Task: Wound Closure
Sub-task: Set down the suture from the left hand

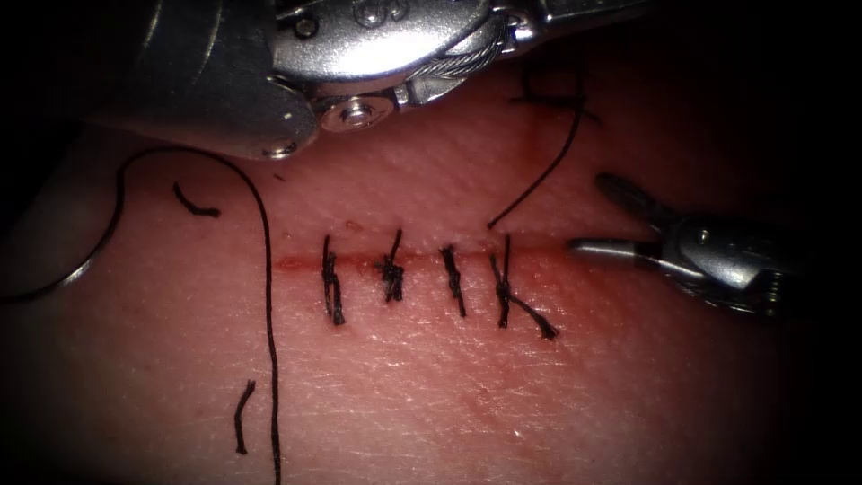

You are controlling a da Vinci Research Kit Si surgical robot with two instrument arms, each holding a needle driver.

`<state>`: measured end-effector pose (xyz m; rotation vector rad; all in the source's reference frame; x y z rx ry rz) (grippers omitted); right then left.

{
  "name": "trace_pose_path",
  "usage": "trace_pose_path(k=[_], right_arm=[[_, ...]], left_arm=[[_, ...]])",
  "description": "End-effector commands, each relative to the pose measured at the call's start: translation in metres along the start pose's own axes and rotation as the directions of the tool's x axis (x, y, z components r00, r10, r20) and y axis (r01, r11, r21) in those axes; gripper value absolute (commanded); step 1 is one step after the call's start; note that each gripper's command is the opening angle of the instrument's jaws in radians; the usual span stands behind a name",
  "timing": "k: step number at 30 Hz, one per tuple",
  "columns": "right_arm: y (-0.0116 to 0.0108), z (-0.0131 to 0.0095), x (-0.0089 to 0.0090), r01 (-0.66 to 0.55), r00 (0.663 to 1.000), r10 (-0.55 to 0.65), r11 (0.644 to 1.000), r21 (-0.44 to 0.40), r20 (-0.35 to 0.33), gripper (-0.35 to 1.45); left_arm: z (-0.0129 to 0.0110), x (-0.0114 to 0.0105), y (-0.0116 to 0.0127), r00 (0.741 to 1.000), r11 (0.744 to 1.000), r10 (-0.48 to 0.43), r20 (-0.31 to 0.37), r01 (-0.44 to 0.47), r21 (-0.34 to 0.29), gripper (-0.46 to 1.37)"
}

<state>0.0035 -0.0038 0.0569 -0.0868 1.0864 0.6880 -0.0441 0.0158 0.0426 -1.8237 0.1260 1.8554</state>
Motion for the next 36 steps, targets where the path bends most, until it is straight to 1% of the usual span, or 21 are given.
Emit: trace_pose_path(k=[1,3,5,6,7,9,10,11,12,14,15,19,20,23,25,26,27,28,32,34,36], right_arm=[[0.0009,-0.0008,0.0003,0.007,1.000,-0.007,1.000,-0.016,-0.001,1.39],[0.0021,-0.0018,0.0007,0.013,1.000,-0.013,0.999,-0.033,0.004,1.39],[0.0035,-0.0030,0.0012,0.025,1.000,-0.024,0.998,-0.049,0.015,1.37],[0.0049,-0.0040,0.0017,0.037,0.999,-0.035,0.997,-0.064,0.023,1.37],[0.0054,-0.0043,0.0019,0.041,0.999,-0.039,0.997,-0.067,0.029,1.36],[0.0074,-0.0055,0.0028,0.057,0.998,-0.053,0.995,-0.082,0.040,1.35],[0.0077,-0.0056,0.0029,0.056,0.998,-0.052,0.995,-0.085,0.040,1.34],[0.0089,-0.0062,0.0035,0.069,0.997,-0.064,0.993,-0.096,0.047,1.35],[0.0093,-0.0063,0.0037,0.067,0.997,-0.062,0.993,-0.102,0.047,1.35],[0.0109,-0.0068,0.0046,0.078,0.996,-0.072,0.990,-0.113,0.061,1.34],[0.0113,-0.0069,0.0048,0.083,0.995,-0.076,0.990,-0.115,0.066,1.33],[0.0134,-0.0070,0.0063,0.096,0.993,-0.086,0.987,-0.127,0.080,1.33],[0.0137,-0.0070,0.0066,0.094,0.993,-0.084,0.987,-0.128,0.076,1.32],[0.0145,-0.0071,0.0078,0.109,0.992,-0.101,0.986,-0.122,0.076,1.29],[0.0150,-0.0073,0.0088,0.115,0.991,-0.107,0.986,-0.119,0.075,1.26],[0.0150,-0.0074,0.0089,0.114,0.992,-0.106,0.986,-0.119,0.075,1.26],[0.0150,-0.0075,0.0097,0.121,0.991,-0.113,0.985,-0.124,0.069,1.27],[0.0150,-0.0075,0.0097,0.121,0.991,-0.113,0.985,-0.124,0.069,1.27],[0.0140,-0.0072,0.0106,0.116,0.992,-0.111,0.987,-0.108,0.055,1.27],[0.0134,-0.0070,0.0107,0.116,0.993,-0.111,0.988,-0.101,0.048,1.28],[0.0127,-0.0066,0.0107,0.115,0.993,-0.112,0.989,-0.095,0.040,1.28]], left_arm=[[0.0000,-0.0002,-0.0003,0.998,0.998,0.057,0.012,-0.057,-0.006,-0.35],[0.0001,-0.0004,-0.0002,0.994,0.994,0.108,0.029,-0.108,-0.015,-0.35],[0.0004,-0.0006,-0.0001,0.980,0.982,0.189,0.055,-0.188,-0.035,-0.35],[0.0007,-0.0009,0.0000,0.961,0.964,0.265,0.085,-0.260,-0.061,-0.35],[0.0009,-0.0010,0.0000,0.951,0.955,0.295,0.092,-0.289,-0.069,-0.35],[0.0015,-0.0014,0.0002,0.905,0.912,0.408,0.118,-0.396,-0.109,-0.35],[0.0016,-0.0015,0.0002,0.899,0.906,0.420,0.123,-0.407,-0.116,-0.35],[0.0022,-0.0018,0.0004,0.873,0.882,0.467,0.139,-0.448,-0.146,-0.35],[0.0024,-0.0019,0.0005,0.863,0.872,0.484,0.145,-0.464,-0.155,-0.35],[0.0034,-0.0026,0.0012,0.824,0.834,0.544,0.161,-0.510,-0.211,-0.35],[0.0036,-0.0028,0.0014,0.811,0.822,0.561,0.164,-0.523,-0.225,-0.35],[0.0057,-0.0052,0.0033,0.742,0.757,0.642,0.195,-0.573,-0.313,-0.35],[0.0062,-0.0058,0.0037,0.729,0.744,0.656,0.194,-0.581,-0.331,-0.35],[0.0076,-0.0083,0.0048,0.712,0.720,0.676,0.189,-0.586,-0.371,-0.35],[0.0083,-0.0105,0.0053,0.692,0.693,0.700,0.177,-0.599,-0.402,-0.35],[0.0084,-0.0108,0.0054,0.693,0.694,0.699,0.178,-0.595,-0.405,-0.35],[0.0087,-0.0127,0.0055,0.693,0.692,0.699,0.178,-0.590,-0.416,-0.35],[0.0087,-0.0127,0.0055,0.693,0.692,0.699,0.178,-0.590,-0.416,-0.35],[0.0088,-0.0164,0.0051,0.705,0.707,0.681,0.199,-0.561,-0.431,-0.35],[0.0087,-0.0181,0.0047,0.710,0.716,0.671,0.216,-0.544,-0.437,-0.35],[0.0086,-0.0197,0.0043,0.726,0.740,0.643,0.242,-0.509,-0.439,-0.35]])
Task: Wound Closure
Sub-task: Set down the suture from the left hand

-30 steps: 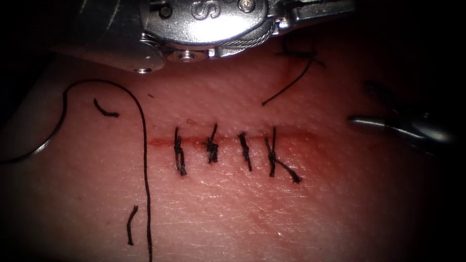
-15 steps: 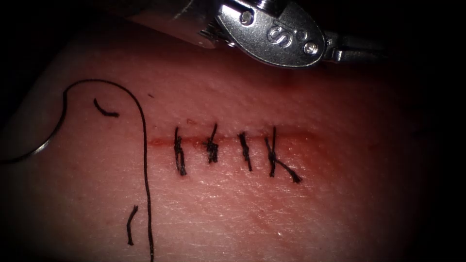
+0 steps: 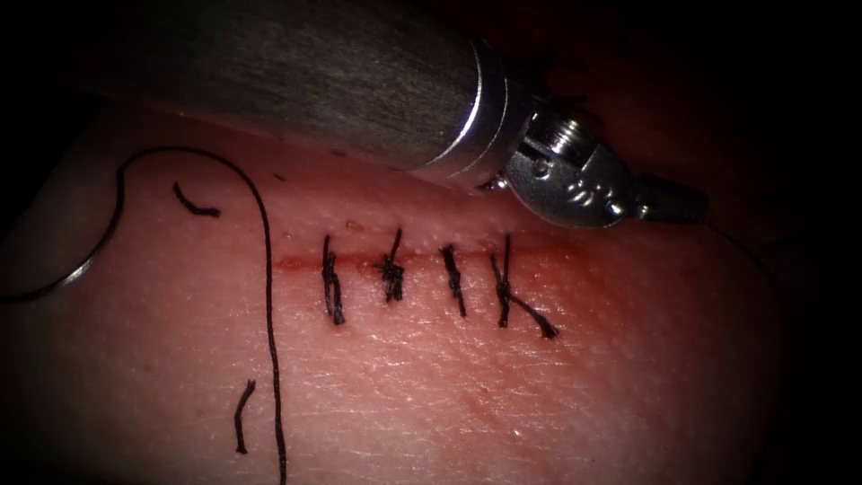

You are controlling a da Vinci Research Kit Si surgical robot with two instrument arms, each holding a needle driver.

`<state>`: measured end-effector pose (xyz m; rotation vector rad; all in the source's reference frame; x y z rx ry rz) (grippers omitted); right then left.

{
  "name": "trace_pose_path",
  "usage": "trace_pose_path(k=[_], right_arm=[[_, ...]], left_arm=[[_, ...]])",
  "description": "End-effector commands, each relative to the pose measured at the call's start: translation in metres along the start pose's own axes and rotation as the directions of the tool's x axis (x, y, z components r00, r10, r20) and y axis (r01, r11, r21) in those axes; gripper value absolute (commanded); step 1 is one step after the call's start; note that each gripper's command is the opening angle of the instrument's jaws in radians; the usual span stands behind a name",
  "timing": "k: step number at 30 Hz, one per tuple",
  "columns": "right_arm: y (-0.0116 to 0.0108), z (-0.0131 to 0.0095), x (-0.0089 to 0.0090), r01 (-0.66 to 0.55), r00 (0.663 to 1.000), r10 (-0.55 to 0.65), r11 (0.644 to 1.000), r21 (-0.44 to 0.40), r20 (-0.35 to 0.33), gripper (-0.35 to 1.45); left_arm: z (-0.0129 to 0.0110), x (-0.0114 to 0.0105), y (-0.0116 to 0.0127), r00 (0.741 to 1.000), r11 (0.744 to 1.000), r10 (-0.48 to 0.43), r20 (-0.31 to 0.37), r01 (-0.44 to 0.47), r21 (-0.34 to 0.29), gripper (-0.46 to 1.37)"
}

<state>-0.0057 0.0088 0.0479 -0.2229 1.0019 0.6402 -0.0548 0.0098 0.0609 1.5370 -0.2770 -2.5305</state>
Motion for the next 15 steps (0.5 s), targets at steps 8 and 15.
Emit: trace_pose_path(k=[8,15], right_arm=[[-0.0026,0.0016,0.0003,-0.001,1.000,0.001,1.000,0.029,-0.024,1.28],[-0.0041,0.0023,0.0006,-0.001,1.000,0.003,0.999,0.047,-0.029,1.28]], left_arm=[[0.0029,-0.0039,0.0023,0.996,0.993,-0.078,0.034,0.080,-0.083,-0.35],[0.0073,-0.0059,0.0032,0.994,0.988,-0.085,0.072,0.093,-0.121,-0.35]])
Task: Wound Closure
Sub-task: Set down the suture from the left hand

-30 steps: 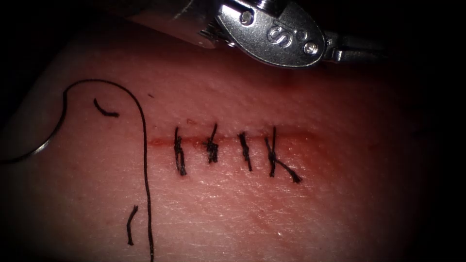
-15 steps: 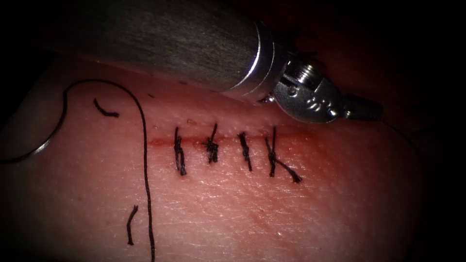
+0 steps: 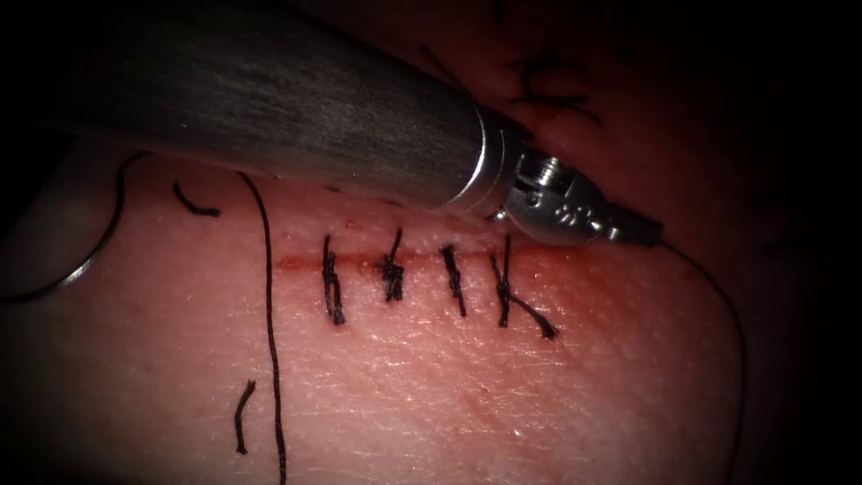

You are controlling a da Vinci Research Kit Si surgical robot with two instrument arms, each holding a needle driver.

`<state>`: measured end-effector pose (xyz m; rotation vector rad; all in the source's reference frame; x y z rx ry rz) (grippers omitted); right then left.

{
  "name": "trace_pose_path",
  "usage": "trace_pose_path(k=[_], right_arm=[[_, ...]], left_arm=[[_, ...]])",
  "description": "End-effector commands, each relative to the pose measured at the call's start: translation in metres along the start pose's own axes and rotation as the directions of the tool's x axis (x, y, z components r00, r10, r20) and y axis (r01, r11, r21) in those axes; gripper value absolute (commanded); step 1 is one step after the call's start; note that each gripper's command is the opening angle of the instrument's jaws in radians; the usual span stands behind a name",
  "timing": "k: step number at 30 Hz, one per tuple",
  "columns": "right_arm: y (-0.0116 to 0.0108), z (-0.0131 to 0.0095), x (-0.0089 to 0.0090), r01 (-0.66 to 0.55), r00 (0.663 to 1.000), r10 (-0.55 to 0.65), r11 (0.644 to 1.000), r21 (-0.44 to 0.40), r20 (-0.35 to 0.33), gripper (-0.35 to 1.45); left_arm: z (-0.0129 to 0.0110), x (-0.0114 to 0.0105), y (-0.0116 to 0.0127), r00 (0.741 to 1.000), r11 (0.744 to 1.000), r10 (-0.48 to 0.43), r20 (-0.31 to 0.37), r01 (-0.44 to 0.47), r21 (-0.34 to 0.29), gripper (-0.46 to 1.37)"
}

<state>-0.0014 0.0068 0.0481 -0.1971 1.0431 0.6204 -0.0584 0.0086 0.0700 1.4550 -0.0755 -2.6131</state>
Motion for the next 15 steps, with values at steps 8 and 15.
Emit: trace_pose_path(k=[8,15], right_arm=[[-0.0008,-0.0003,-0.0007,0.006,1.000,-0.006,1.000,0.013,0.000,1.27],[-0.0015,-0.0004,-0.0012,0.011,1.000,-0.011,1.000,0.017,0.002,1.26]], left_arm=[[0.0038,-0.0008,-0.0005,0.975,0.974,-0.223,0.006,0.223,-0.043,-0.35],[0.0036,-0.0009,0.0000,0.837,0.833,-0.547,0.005,0.545,-0.095,0.12]])
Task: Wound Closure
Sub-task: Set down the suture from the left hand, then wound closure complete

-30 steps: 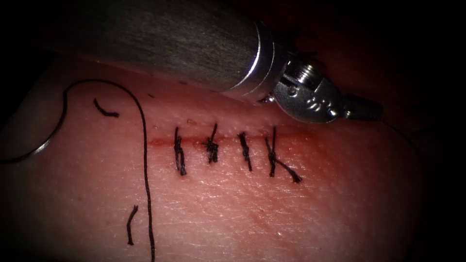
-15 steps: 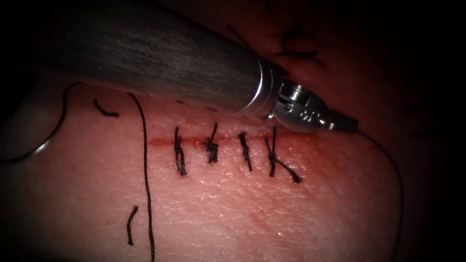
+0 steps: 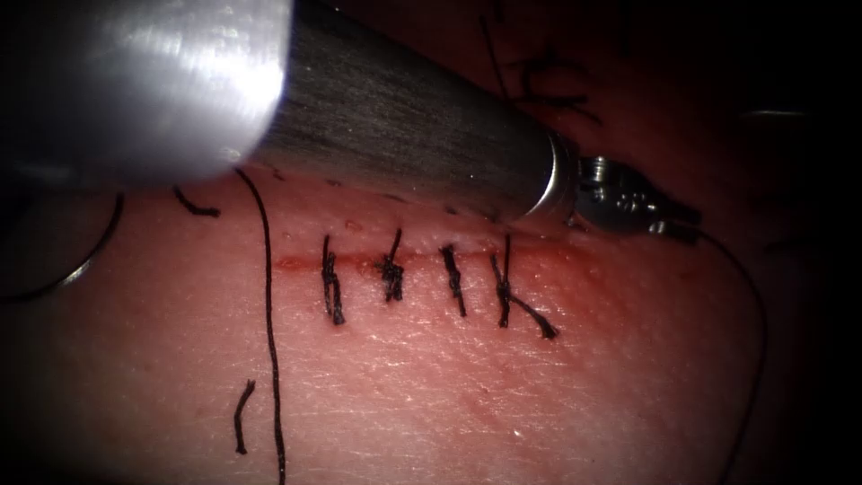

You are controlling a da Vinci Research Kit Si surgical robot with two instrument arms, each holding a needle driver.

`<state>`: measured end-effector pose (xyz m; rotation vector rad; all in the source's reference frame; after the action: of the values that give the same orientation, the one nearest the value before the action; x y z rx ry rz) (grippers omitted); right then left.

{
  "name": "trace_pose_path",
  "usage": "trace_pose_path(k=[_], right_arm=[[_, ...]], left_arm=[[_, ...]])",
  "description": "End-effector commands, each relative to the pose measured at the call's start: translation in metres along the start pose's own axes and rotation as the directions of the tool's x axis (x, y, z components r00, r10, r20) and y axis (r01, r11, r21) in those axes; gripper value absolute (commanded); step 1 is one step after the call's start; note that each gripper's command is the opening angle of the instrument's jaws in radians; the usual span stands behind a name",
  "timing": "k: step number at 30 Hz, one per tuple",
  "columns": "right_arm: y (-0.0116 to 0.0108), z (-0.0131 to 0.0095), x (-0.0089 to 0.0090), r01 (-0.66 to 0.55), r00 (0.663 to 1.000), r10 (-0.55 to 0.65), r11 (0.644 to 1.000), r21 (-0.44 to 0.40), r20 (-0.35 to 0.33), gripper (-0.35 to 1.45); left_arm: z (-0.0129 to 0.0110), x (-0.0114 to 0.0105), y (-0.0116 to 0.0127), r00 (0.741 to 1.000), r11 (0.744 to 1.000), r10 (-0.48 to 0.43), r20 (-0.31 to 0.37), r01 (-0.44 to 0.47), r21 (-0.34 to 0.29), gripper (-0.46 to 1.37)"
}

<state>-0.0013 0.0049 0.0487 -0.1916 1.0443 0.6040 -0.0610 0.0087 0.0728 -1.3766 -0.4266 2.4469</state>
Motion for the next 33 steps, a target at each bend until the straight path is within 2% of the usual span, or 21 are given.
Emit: trace_pose_path(k=[1,3,6,10,14,17,21,25,29,33], right_arm=[[0.0000,0.0000,0.0000,0.000,1.000,0.000,1.000,0.004,0.001,1.26],[-0.0002,0.0002,0.0001,0.000,1.000,0.000,1.000,0.003,0.001,1.25],[-0.0003,0.0004,0.0001,0.000,1.000,0.000,1.000,0.001,0.001,1.26],[-0.0007,0.0006,0.0002,0.000,1.000,0.000,1.000,-0.001,0.004,1.27],[-0.0010,0.0008,0.0002,0.000,1.000,0.000,1.000,0.003,0.010,1.27],[-0.0011,0.0008,0.0002,0.001,1.000,-0.001,1.000,0.002,0.010,1.27],[-0.0014,0.0008,0.0000,0.002,1.000,-0.002,1.000,0.003,0.010,1.27],[-0.0016,0.0010,-0.0001,0.003,1.000,-0.003,1.000,0.007,0.013,1.27],[-0.0017,0.0013,-0.0001,0.003,1.000,-0.003,1.000,0.008,0.011,1.28],[-0.0022,0.0024,-0.0001,0.002,1.000,-0.002,0.999,0.033,0.008,1.28]], left_arm=[[-0.0002,0.0000,0.0002,1.000,1.000,-0.024,0.003,0.024,-0.010,0.20],[-0.0011,-0.0004,0.0007,0.996,0.995,-0.088,0.005,0.088,-0.037,0.76],[-0.0020,-0.0008,0.0009,0.994,0.993,-0.106,0.008,0.107,-0.060,0.76],[-0.0034,-0.0012,0.0012,0.992,0.989,-0.126,0.000,0.126,-0.073,0.85],[-0.0055,-0.0009,0.0009,0.991,0.991,-0.128,-0.043,0.126,-0.042,0.91],[-0.0073,-0.0001,0.0003,0.987,0.990,-0.143,-0.071,0.143,-0.016,0.92],[-0.0105,0.0015,-0.0012,0.982,0.991,-0.127,-0.142,0.131,0.022,0.93],[-0.0140,0.0033,-0.0025,0.983,0.990,-0.105,-0.150,0.118,0.082,0.95],[-0.0162,0.0043,-0.0027,0.983,0.988,-0.092,-0.157,0.110,0.106,0.97],[-0.0197,0.0050,-0.0022,0.982,0.987,-0.086,-0.168,0.107,0.121,0.96]])
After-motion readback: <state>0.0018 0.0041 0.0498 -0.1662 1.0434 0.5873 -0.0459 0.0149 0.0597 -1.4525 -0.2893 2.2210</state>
